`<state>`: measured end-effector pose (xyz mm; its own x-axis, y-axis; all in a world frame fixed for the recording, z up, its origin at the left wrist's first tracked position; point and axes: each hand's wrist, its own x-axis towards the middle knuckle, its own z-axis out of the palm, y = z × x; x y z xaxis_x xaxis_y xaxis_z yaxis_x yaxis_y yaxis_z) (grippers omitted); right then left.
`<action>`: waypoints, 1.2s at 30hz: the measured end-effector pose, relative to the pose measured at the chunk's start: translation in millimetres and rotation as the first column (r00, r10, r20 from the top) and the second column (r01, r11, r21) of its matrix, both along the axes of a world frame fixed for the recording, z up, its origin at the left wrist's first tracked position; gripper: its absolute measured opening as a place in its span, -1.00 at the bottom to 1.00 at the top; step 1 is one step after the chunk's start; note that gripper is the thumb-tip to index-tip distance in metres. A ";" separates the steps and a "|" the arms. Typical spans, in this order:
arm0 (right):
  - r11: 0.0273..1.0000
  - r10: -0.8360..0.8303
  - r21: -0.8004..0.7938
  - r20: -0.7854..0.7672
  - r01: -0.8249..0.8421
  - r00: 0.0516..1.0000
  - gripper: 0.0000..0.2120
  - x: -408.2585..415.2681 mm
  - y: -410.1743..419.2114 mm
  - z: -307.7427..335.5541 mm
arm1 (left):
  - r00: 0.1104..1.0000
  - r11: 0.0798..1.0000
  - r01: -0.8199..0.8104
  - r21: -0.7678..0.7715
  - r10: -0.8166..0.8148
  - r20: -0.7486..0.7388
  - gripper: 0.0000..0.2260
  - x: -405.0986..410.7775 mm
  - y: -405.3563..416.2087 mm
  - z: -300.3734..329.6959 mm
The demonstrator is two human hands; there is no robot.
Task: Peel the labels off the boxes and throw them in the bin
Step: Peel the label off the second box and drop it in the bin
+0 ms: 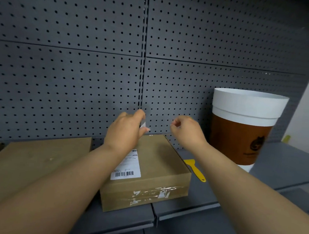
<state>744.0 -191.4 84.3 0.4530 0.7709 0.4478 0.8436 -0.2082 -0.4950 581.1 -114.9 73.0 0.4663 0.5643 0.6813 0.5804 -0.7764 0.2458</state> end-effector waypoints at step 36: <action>0.964 -0.024 0.267 0.130 -0.011 0.991 -0.89 315.9 -72.0 127.6 | 0.989 0.985 0.054 0.164 -0.075 0.124 -0.64 343.4 -54.7 154.9</action>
<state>1059.9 -263.3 211.9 0.3811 0.6127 0.6923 0.9039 -0.0896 -0.4182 924.5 -169.6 227.9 0.4000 0.4147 0.8174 0.4992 -0.8465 0.1852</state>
